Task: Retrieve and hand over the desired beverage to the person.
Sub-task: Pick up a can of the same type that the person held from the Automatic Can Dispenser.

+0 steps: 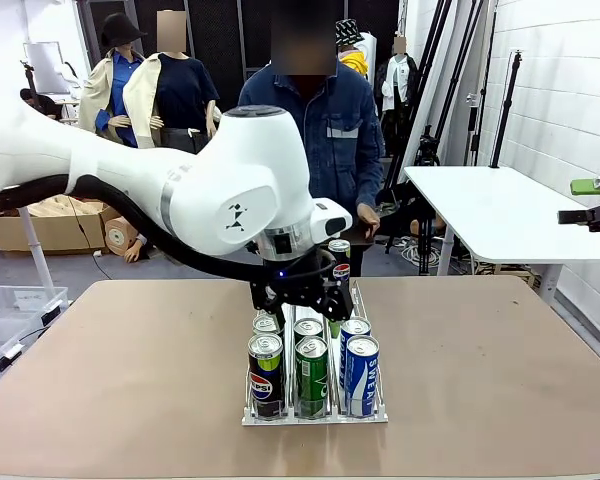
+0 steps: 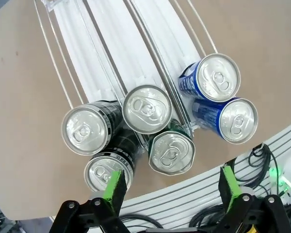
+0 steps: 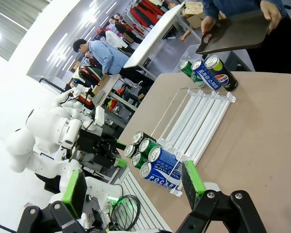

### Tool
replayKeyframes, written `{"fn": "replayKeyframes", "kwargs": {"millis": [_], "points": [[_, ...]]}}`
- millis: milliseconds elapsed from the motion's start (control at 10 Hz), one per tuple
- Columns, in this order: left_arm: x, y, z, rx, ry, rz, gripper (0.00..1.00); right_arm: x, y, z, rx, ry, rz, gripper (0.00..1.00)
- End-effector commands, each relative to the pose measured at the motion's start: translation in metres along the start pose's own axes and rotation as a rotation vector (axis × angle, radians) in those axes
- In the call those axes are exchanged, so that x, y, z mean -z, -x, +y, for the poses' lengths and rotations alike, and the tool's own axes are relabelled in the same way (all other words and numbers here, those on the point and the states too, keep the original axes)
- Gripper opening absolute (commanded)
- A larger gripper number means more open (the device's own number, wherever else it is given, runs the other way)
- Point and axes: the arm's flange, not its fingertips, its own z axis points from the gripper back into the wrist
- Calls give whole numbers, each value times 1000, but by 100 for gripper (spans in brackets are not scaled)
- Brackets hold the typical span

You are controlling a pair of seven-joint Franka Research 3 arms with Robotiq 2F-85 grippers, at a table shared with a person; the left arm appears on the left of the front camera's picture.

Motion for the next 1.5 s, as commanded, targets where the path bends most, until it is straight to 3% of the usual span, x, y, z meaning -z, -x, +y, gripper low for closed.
{"fn": "replayKeyframes", "kwargs": {"millis": [0, 1400], "points": [[6, -3, -14, -5, -19, 20, 100, -1, 0, 1, -2, -14, -6, 100], [11, 3, -7, 12, 2, 28, 100, -1, 0, 1, -2, -14, -6, 100]]}}
